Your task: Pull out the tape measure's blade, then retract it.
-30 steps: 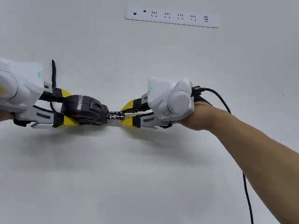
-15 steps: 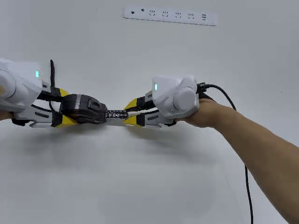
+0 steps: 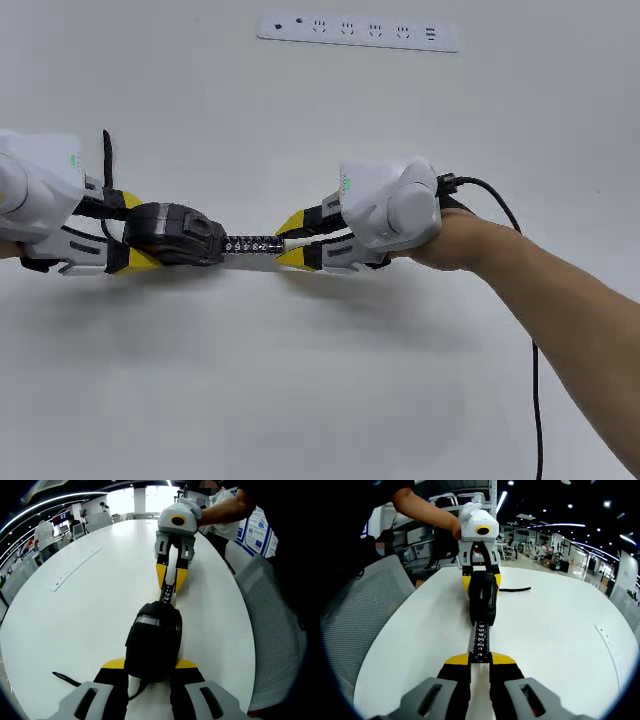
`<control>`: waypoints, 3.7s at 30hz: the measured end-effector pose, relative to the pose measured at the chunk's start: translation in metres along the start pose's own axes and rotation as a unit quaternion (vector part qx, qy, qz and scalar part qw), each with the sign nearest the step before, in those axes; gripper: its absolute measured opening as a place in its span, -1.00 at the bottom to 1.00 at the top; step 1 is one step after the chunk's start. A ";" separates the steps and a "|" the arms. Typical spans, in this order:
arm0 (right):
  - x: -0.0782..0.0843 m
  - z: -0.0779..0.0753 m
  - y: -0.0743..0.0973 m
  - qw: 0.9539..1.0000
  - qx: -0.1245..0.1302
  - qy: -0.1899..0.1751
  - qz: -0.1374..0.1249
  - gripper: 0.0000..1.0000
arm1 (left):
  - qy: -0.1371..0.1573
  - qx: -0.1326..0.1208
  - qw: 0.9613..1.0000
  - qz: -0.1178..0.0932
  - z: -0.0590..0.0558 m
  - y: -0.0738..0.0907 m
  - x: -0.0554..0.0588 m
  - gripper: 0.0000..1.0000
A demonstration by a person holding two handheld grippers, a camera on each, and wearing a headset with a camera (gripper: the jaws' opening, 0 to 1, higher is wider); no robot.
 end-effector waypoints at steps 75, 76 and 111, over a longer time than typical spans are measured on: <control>0.051 0.009 0.079 0.999 0.013 -0.030 0.025 -0.77 | 0.004 0.000 1.000 0.008 0.001 -0.002 -0.004 -0.43; 0.052 0.008 0.081 0.999 0.014 -0.032 0.024 -0.77 | 0.003 0.000 1.000 0.009 0.001 -0.002 -0.004 -0.43; 0.084 0.013 0.127 0.996 0.037 -0.056 0.050 -0.77 | 0.002 0.003 1.000 0.014 0.000 -0.003 -0.006 -0.43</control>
Point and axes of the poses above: the centre of the closed fingertips' face, and the gripper's own axes: y roughly backward along the fingers, z roughly to its left, x roughly out of its underside, the point moved 10 cm from there along y, roughly backward along the fingers, and after that the axes turned 1 degree about -x, right-handed, at the moved point
